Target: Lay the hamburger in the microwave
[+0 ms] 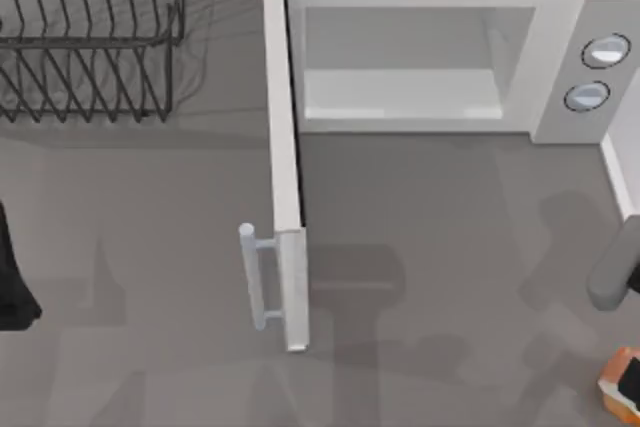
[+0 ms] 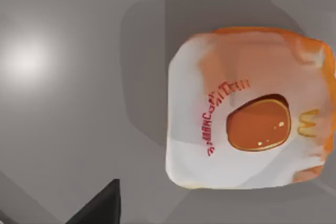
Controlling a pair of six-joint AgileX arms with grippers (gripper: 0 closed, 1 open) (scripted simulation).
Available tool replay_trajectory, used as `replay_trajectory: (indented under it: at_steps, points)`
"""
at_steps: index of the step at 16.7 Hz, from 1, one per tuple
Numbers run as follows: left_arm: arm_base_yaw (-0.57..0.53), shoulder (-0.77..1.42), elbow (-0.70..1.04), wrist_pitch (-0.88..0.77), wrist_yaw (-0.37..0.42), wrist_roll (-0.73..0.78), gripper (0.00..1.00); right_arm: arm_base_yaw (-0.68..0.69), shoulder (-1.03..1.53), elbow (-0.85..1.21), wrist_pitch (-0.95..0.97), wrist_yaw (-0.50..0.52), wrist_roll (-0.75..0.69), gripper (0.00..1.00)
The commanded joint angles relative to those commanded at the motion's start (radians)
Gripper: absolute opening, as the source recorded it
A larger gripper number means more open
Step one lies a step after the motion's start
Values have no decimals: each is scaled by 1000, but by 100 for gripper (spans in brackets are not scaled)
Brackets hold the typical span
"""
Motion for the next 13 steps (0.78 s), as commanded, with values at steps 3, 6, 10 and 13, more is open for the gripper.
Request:
replay_trajectory:
  at_steps: [3, 6, 10, 13]
  points:
    - [0, 0, 0, 0, 0, 0, 100, 3, 37, -37, 68, -1, -1, 100]
    - [0, 0, 0, 0, 0, 0, 100, 4, 106, -104, 212, -1, 2, 100]
    - [0, 0, 0, 0, 0, 0, 100, 6, 188, -184, 373, -1, 5, 100]
    - [0, 0, 0, 0, 0, 0, 100, 7, 200, -196, 394, -1, 5, 100]
